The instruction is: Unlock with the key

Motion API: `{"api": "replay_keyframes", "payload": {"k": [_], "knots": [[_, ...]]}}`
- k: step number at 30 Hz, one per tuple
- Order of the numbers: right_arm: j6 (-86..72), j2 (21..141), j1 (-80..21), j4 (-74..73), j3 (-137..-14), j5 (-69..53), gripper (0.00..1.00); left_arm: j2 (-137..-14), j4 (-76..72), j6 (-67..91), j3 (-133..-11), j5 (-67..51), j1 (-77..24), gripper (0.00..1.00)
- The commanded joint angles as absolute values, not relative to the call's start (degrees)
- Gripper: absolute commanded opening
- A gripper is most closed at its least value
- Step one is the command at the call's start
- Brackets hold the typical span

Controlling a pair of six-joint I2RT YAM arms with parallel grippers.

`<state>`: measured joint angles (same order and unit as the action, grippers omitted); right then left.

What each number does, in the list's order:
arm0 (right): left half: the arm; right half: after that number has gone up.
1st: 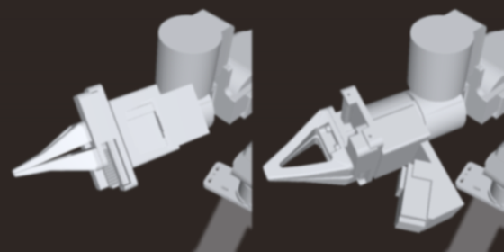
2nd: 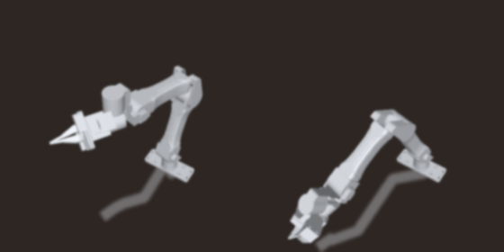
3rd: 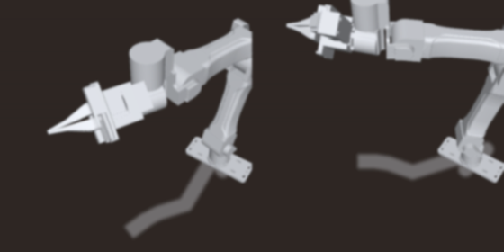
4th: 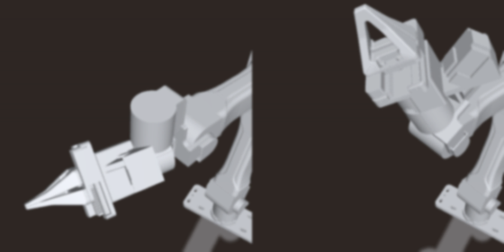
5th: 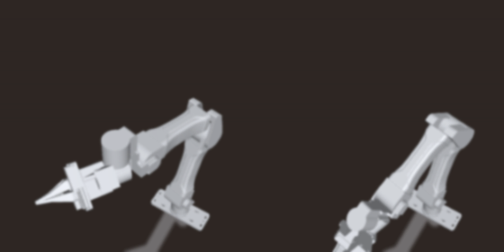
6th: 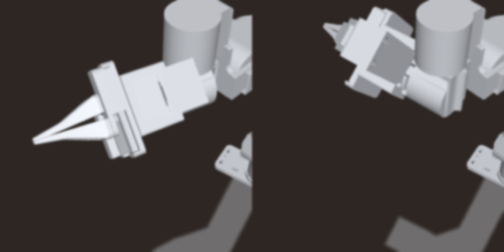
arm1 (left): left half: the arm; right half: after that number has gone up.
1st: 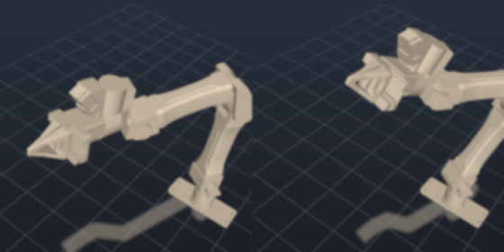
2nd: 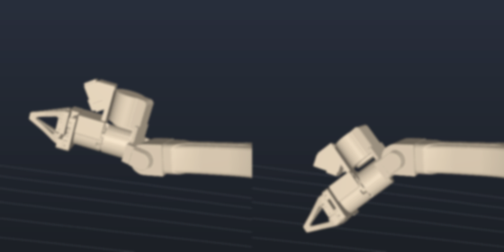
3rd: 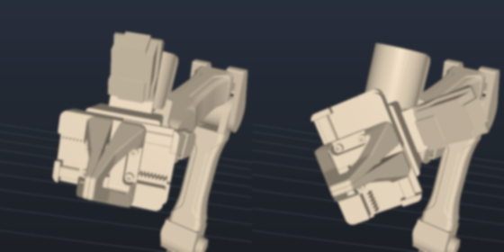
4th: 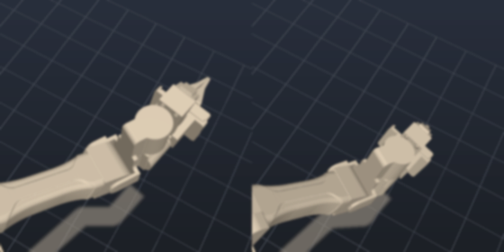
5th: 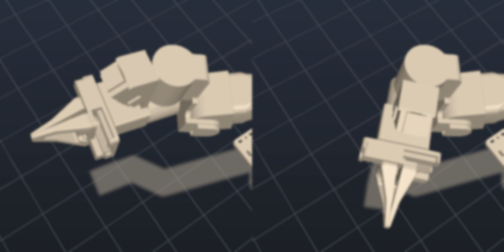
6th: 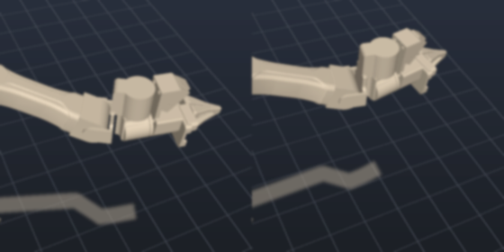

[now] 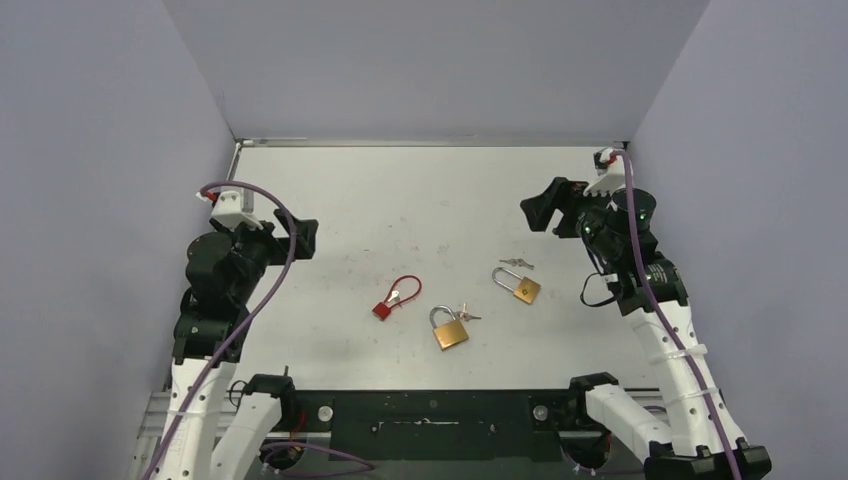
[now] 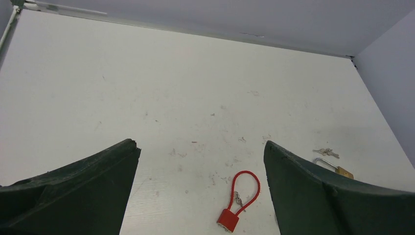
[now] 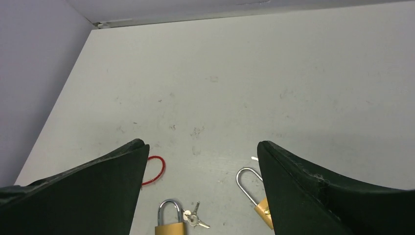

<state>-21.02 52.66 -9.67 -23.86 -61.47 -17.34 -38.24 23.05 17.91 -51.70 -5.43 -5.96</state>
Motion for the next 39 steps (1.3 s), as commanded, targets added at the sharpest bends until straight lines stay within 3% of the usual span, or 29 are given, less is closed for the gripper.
{"api": "replay_keyframes", "payload": {"k": [1, 11, 21, 24, 28, 32, 39], "knots": [[-23.7, 52.1, -9.5, -21.2, -58.5, -20.7, 0.83, -37.0, 17.9, 19.9, -48.1, -7.3, -6.1, 0.97], [-33.6, 55.3, -16.4, -14.4, -47.3, -23.9, 0.81, -37.1, 10.0, 33.5, -35.9, -17.6, -6.1, 0.97], [-39.0, 65.7, -38.4, -16.2, -44.0, -2.5, 0.75, -37.0, 8.6, 37.8, -29.9, -19.6, -6.3, 0.97], [-40.0, 71.4, -42.3, -21.3, -46.2, 3.9, 0.68, -37.6, 9.0, 38.6, -29.9, -19.4, -6.3, 0.97], [-42.6, 79.2, -45.2, -28.4, -50.1, 10.3, 0.51, -38.1, 9.9, 38.6, -29.8, -19.0, -6.3, 0.97], [-44.0, 82.2, -45.6, -28.9, -50.4, 10.7, 0.37, -37.5, 9.7, 38.7, -28.7, -18.4, -6.3, 0.97], [-44.0, 86.9, -45.6, -27.8, -52.0, 8.5, 0.38, -38.0, 9.4, 39.0, -28.3, -18.1, -6.3, 0.97]]}}
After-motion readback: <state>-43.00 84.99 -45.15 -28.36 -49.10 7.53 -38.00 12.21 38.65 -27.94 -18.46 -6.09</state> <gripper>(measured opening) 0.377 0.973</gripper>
